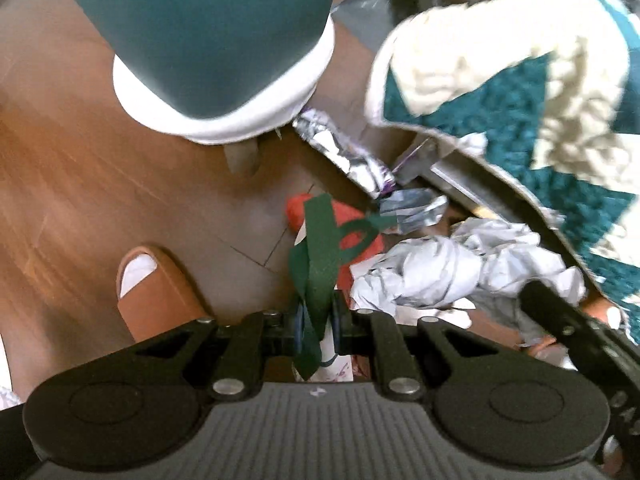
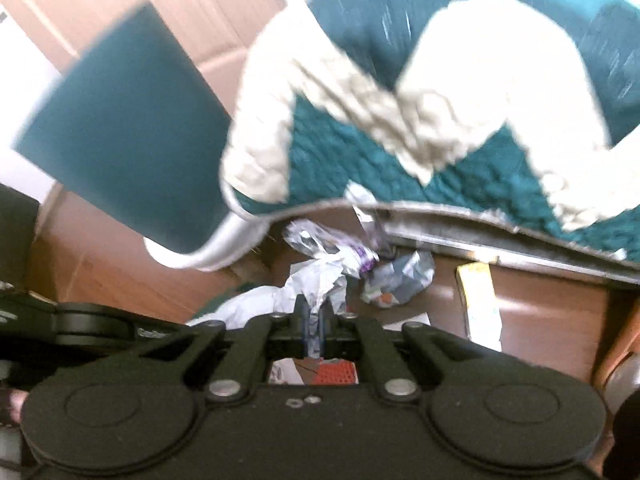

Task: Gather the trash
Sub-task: 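Grasp the tote bag handle with the left tool while the right tool grasps crumpled white paper, then carry the tote bag and paper over the wastebasket and release both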

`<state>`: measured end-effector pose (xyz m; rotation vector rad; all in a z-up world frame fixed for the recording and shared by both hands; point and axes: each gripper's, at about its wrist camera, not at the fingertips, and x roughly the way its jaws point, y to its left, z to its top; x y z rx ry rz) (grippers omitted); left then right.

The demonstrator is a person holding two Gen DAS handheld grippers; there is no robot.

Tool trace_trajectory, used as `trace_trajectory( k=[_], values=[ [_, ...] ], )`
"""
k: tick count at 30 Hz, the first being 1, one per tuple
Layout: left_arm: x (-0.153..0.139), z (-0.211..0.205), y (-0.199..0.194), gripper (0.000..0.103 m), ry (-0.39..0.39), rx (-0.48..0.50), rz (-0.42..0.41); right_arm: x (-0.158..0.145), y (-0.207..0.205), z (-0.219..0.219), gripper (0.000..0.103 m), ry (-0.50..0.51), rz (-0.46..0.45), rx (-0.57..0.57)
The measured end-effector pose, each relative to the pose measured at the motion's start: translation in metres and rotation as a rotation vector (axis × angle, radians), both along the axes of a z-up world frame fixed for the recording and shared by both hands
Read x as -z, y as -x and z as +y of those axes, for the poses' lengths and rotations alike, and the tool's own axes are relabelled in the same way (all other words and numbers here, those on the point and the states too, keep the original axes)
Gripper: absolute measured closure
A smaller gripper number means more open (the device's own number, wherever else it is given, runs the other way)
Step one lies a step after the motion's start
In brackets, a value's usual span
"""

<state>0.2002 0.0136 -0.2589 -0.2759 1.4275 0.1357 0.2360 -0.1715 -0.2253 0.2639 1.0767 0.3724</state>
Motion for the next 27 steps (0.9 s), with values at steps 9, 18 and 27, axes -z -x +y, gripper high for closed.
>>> trace_trajectory(
  k=[9,18,27],
  values=[
    [-0.088,0.018,0.038,0.092,0.057,0.012,-0.187,-0.103,0.033,-0.004,0.100,0.014,-0.193,-0.027],
    [-0.188,0.037,0.035,0.092,0.081,0.012,-0.404,-0.187,0.034,0.010,0.100,0.070,-0.374,-0.074],
    [-0.293,0.048,0.011,0.092,0.051,0.046,-0.614,-0.250,0.019,0.033,0.100,0.093,-0.516,-0.110]
  ],
)
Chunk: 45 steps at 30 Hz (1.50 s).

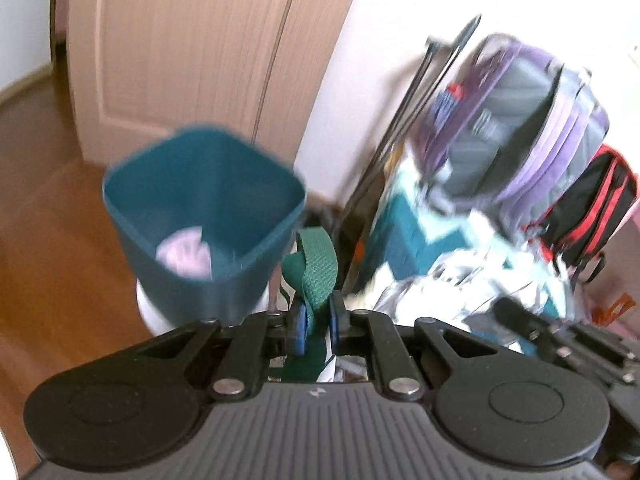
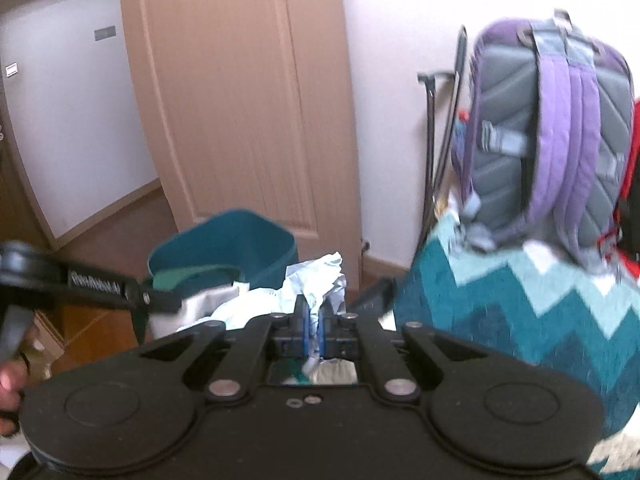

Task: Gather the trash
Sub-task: 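Carry the tote bag and paper over the wastebasket and release both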

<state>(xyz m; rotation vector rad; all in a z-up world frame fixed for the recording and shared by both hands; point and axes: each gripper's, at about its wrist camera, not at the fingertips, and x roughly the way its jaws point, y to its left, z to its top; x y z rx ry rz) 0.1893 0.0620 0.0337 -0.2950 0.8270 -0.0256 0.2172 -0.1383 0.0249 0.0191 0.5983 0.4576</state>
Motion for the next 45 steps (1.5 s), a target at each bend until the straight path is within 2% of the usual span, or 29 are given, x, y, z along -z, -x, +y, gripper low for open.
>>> trace_trajectory(
  k=[7,13,17,22,28,34,38,40,45],
  values=[
    [-0.065,0.016,-0.031,0.092,-0.056,-0.012,-0.137,-0.033,-0.024,0.029,0.100,0.006,-0.069,-0.022],
    [-0.090,0.042,-0.060,0.092,-0.100,-0.057,-0.191,-0.045,-0.050,0.071,0.100,0.027,-0.091,-0.051],
    [-0.093,0.063,-0.082,0.092,-0.121,-0.092,-0.200,-0.046,-0.066,0.103,0.100,0.039,-0.091,-0.079],
    [-0.068,0.090,-0.105,0.092,-0.144,-0.108,-0.171,-0.030,-0.085,0.139,0.100,0.076,-0.063,-0.114],
    [-0.015,0.115,-0.127,0.092,-0.117,-0.119,-0.120,0.010,-0.106,0.173,0.100,0.141,-0.009,-0.145],
    [0.019,0.117,-0.146,0.092,-0.095,-0.093,-0.076,0.053,-0.123,0.194,0.099,0.233,0.045,-0.164],
    [0.041,0.113,-0.156,0.092,-0.087,-0.075,-0.037,0.072,-0.130,0.195,0.093,0.241,0.095,-0.150],
    [0.053,0.111,-0.162,0.092,-0.055,-0.047,-0.006,0.078,-0.131,0.194,0.089,0.239,0.115,-0.154],
    [0.073,0.108,-0.166,0.092,-0.048,-0.046,0.053,0.081,-0.127,0.188,0.080,0.240,0.117,-0.153]
  ],
)
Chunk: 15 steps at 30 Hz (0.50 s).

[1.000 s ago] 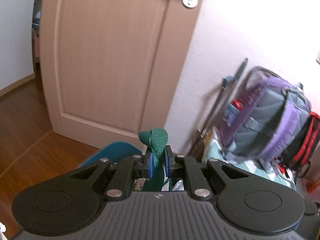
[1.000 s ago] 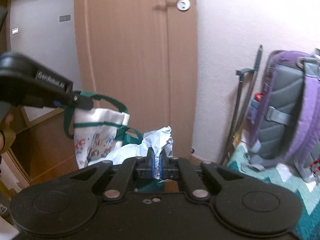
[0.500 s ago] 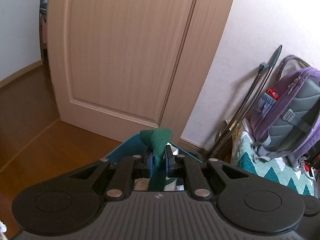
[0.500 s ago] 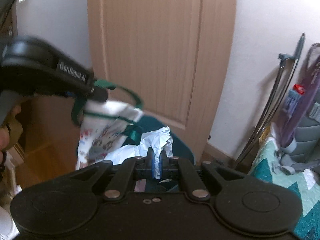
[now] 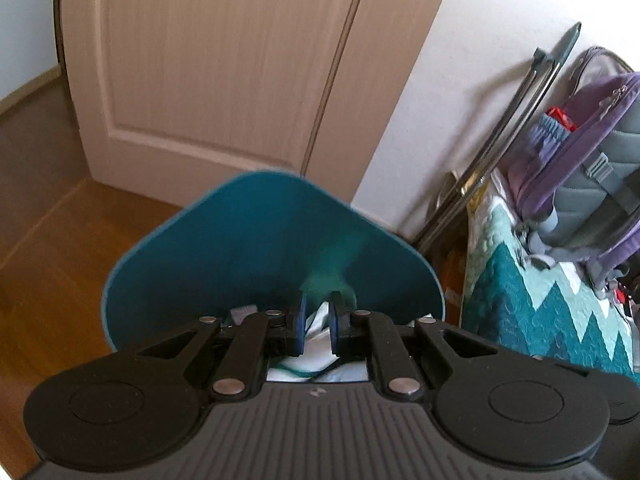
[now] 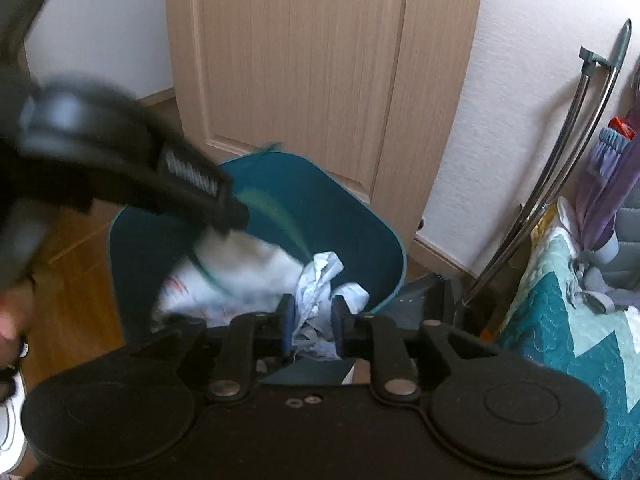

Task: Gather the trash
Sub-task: 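Carry the tote bag and paper over the wastebasket and release both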

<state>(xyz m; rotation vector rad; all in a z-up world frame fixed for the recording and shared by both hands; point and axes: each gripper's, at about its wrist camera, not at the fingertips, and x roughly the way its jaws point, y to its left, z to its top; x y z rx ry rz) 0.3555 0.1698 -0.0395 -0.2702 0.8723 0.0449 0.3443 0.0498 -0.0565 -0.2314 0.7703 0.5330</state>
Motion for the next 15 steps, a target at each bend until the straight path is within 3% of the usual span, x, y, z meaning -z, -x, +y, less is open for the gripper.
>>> trace_trajectory(
  k=[6,15],
  values=[
    [-0.002,0.002,0.015,0.092,0.024,-0.017,0.009,-0.013,0.011,-0.022,0.072,-0.066,0.028,0.006],
    [-0.037,-0.021,0.057,0.091,0.001,0.007,-0.029,-0.050,0.051,-0.062,0.068,-0.167,0.026,0.020]
  ],
)
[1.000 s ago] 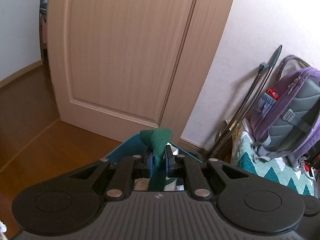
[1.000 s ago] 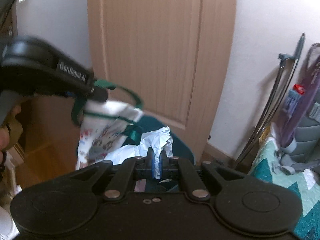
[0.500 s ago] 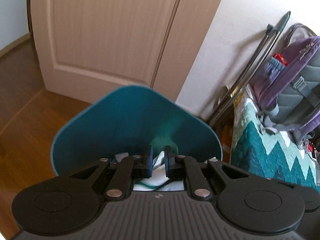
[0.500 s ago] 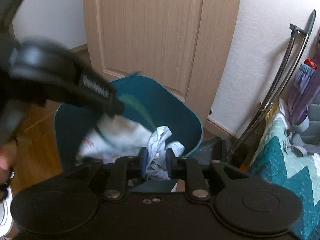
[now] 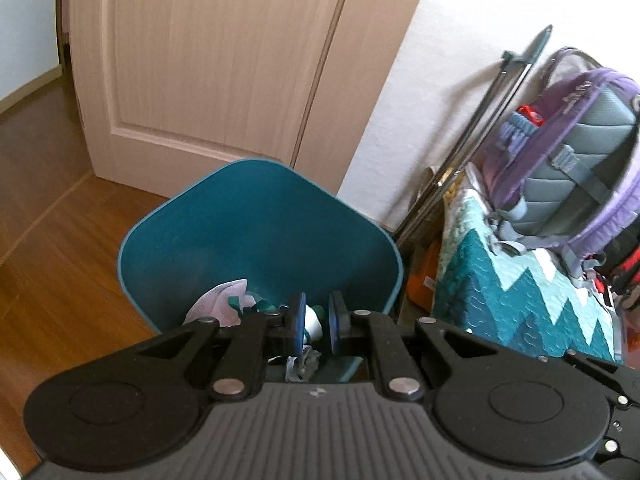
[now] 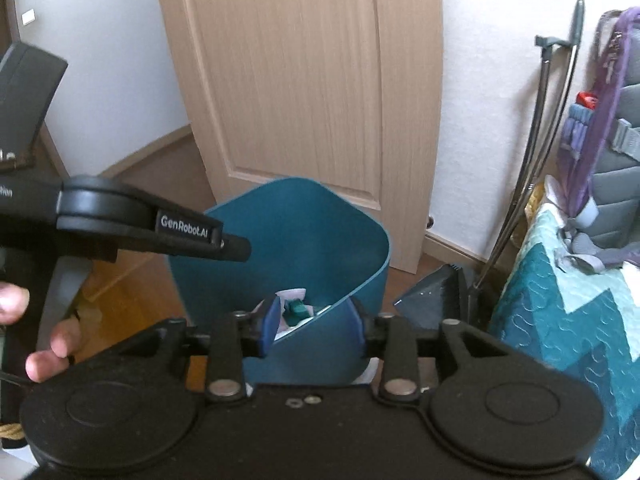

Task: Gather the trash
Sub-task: 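Carry the tote bag and paper over the wastebasket and release both, then move both tools back toward the trash under the chair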

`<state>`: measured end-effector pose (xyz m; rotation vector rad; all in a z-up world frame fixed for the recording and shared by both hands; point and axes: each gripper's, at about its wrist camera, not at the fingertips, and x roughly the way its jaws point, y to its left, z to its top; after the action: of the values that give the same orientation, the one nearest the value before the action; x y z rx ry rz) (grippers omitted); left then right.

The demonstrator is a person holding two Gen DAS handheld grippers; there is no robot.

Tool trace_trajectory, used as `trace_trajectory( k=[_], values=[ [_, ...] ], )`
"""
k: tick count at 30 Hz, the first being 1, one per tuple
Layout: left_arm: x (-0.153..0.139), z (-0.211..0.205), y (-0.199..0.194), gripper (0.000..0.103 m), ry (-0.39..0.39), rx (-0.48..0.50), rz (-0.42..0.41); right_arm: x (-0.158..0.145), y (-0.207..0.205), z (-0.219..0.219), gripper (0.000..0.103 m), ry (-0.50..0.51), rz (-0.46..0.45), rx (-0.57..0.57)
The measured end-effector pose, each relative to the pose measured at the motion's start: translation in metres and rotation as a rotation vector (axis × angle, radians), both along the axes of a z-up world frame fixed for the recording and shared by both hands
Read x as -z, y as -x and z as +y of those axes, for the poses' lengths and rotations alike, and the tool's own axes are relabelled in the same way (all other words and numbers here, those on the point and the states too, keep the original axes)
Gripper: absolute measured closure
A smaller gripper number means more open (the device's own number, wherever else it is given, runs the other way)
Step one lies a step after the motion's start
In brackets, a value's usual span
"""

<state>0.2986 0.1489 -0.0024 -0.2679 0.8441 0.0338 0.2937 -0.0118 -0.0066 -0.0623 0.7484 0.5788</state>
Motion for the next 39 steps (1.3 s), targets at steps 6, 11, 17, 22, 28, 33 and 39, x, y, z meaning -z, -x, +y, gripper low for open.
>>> trace_trajectory(
  k=[6,11,17,22,28,33,39],
  values=[
    [-0.030,-0.019,0.034,0.091,-0.019,0.022,-0.044,-0.025,0.029,-0.025,0.067,-0.039,-0.023,0.008],
    [-0.051,-0.037,0.062,0.091,-0.034,0.045,-0.073,-0.045,0.055,-0.046,0.066,-0.075,-0.048,0.019],
    [-0.068,-0.057,0.091,0.087,-0.029,0.068,-0.093,-0.062,0.079,-0.073,0.065,-0.112,-0.059,0.040],
    [-0.074,-0.074,0.112,0.043,-0.025,0.095,-0.115,-0.070,0.098,-0.094,0.062,-0.144,-0.065,0.060],
    [-0.072,-0.096,0.129,0.031,-0.034,0.123,-0.122,-0.071,0.121,-0.121,0.056,-0.177,-0.083,0.068],
    [-0.058,-0.118,0.139,0.020,-0.071,0.151,-0.115,-0.055,0.128,-0.152,0.053,-0.198,-0.057,0.103],
    [-0.019,-0.140,0.136,0.018,-0.053,0.174,-0.061,-0.013,0.122,-0.188,0.050,-0.207,0.025,0.187]
  ],
)
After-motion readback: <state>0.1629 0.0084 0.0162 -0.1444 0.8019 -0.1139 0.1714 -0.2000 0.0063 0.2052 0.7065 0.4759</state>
